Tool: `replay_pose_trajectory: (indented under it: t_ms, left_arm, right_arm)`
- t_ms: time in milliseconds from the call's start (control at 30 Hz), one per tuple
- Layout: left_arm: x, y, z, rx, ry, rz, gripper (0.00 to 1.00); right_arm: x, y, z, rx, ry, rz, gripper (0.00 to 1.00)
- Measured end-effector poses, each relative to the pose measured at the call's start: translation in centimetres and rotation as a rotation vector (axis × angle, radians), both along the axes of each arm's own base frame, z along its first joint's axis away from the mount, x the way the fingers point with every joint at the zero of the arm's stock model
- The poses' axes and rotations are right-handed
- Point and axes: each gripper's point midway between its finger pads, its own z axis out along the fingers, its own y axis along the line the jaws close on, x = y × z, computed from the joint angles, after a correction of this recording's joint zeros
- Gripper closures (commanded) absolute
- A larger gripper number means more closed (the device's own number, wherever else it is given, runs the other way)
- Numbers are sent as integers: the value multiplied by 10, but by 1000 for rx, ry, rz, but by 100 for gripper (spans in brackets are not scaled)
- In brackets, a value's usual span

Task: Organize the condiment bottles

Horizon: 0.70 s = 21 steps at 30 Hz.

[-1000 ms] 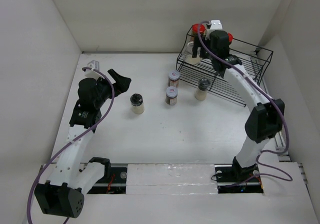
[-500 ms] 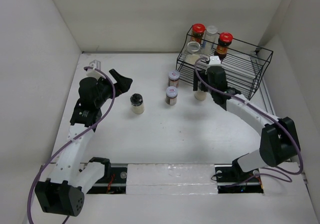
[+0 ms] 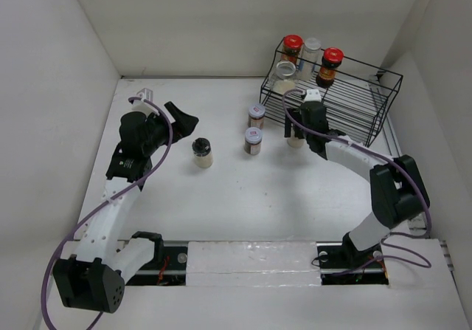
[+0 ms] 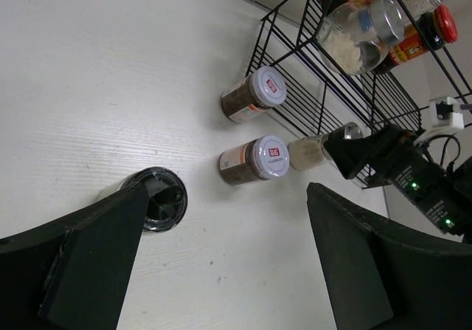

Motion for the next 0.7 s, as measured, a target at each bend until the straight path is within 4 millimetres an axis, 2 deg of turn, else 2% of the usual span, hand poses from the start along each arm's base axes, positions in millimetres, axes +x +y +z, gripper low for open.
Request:
replay_pose_trajectory:
  t_ms: [100, 133, 200, 233, 300, 500, 600, 700]
  left_arm:
    - [0, 0, -1, -1, 2, -2, 16]
    - [0, -1, -1, -1, 3, -3, 16]
    - [0, -1, -1, -2, 4, -4, 16]
    - [0, -1, -1, -2, 5, -5, 16]
    - [0, -2, -2, -3, 9, -8, 16]
    - [0, -3, -3, -5, 12, -14, 16]
    - [1, -3, -5, -4, 18, -14, 16]
    - [2, -3, -8, -3, 26, -15, 16]
  right_arm:
    - [5, 0, -16, -23, 29, 3, 22]
    - [6, -1, -19, -31, 33, 1, 22]
    - [7, -3, -20, -44, 29, -16, 26]
    - [9, -4, -18, -51, 16, -26, 34]
    - [12, -4, -12, -58, -13, -38, 42]
    - [10, 9, -4, -79, -49, -23, 47]
    - [0, 24, 13, -66, -70, 28, 47]
    - [-11, 38, 53, -15, -140, 96, 48]
